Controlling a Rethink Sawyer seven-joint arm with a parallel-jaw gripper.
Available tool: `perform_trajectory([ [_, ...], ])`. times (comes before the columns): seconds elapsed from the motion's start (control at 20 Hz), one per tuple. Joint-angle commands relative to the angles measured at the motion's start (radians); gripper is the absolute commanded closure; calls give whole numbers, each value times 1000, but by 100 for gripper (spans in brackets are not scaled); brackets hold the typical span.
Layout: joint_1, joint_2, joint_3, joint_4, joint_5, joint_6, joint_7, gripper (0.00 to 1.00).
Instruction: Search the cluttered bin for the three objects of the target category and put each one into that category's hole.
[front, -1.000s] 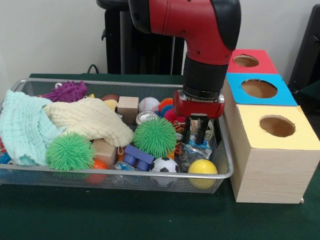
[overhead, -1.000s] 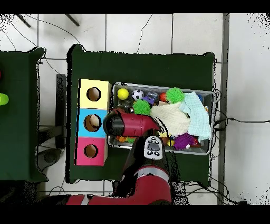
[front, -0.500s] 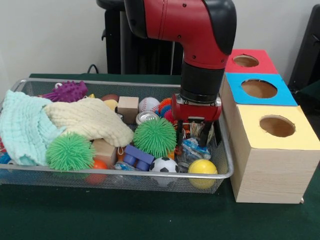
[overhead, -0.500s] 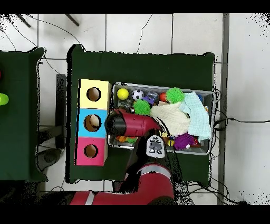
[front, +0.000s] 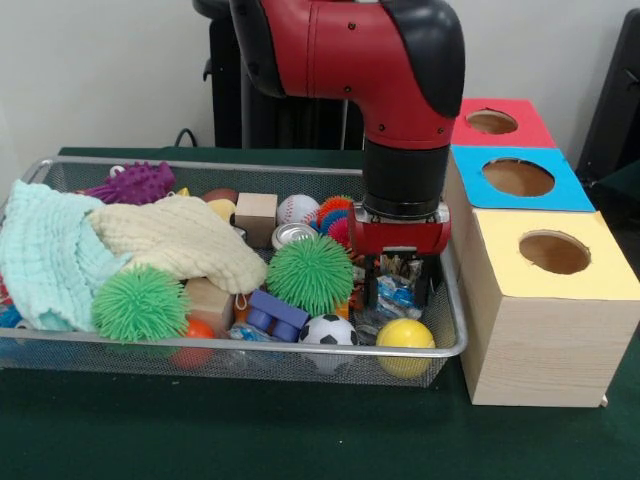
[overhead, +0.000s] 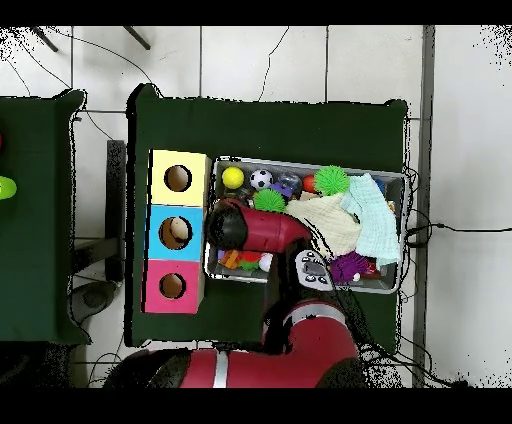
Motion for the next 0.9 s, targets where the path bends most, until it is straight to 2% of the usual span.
perform_trajectory([
  [0.05, -41, 20, 142, 22, -3, -76, 159, 0],
  [0.15, -42, 29, 149, 23, -6, -105, 173, 0],
  [0.4, -101, 34, 234, 51, -32, -172, 174, 0],
  [0.65, -108, 60, 244, 47, -20, -209, 196, 0],
  [0.75, -98, 74, 231, 35, -16, -218, 196, 0],
  [0.9, -23, 99, 123, -3, 33, -177, 207, 0],
])
